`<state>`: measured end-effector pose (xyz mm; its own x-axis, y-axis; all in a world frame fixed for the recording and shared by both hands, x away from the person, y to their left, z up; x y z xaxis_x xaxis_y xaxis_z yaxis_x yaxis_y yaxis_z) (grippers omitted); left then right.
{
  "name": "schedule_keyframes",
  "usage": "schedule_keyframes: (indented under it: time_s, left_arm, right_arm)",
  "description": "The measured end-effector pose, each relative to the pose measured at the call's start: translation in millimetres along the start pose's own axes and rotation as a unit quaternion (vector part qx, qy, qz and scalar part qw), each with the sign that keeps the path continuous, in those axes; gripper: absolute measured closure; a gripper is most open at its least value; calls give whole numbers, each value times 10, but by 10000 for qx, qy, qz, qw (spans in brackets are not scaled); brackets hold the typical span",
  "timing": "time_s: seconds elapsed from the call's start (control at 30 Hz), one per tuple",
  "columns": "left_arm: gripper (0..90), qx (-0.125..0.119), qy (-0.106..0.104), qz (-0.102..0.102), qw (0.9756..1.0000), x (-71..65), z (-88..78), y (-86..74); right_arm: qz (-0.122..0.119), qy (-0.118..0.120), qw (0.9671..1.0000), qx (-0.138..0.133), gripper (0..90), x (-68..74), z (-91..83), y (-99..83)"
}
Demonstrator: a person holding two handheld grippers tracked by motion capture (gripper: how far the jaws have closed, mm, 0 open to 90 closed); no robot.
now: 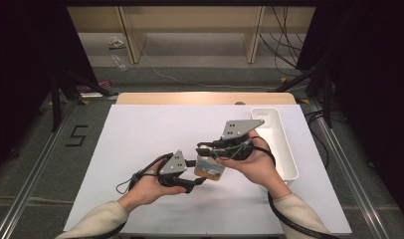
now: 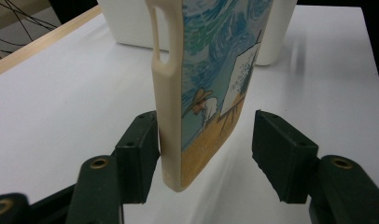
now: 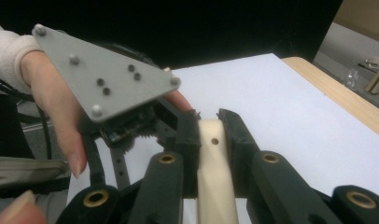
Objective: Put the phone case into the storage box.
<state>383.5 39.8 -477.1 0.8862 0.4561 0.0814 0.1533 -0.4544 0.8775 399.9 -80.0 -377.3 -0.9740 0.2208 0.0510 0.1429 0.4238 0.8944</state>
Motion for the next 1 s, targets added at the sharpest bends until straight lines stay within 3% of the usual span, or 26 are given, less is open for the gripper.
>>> schedule_keyframes:
  time_s: [0.47,0.8,1.0]
  left_arm:
    - [633,128,22,112,9999,37,57,-32]
    - [781,210,41,-224,9995,24,21,-12]
    - [795,273,6,-263,9993,39,6,-22]
  right_arm:
    - [92,116,9999,-22,798,12,26,-17]
    - [140,226,9994,-212,799,13,38,-10]
    - [135,301,9991,-281,797,8,38,-18]
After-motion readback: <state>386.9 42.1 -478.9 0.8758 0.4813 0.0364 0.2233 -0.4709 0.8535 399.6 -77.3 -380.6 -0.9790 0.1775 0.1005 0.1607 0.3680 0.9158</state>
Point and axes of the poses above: each handheld gripper's, and its own axes: z roughly forward along the jaws, y roughly out of its top, x roughly to its left, the point moved 6 cm from there along z, roughly forward along the jaws, and after that the axes turned 5 degrees about y, right-handed, at the moved point
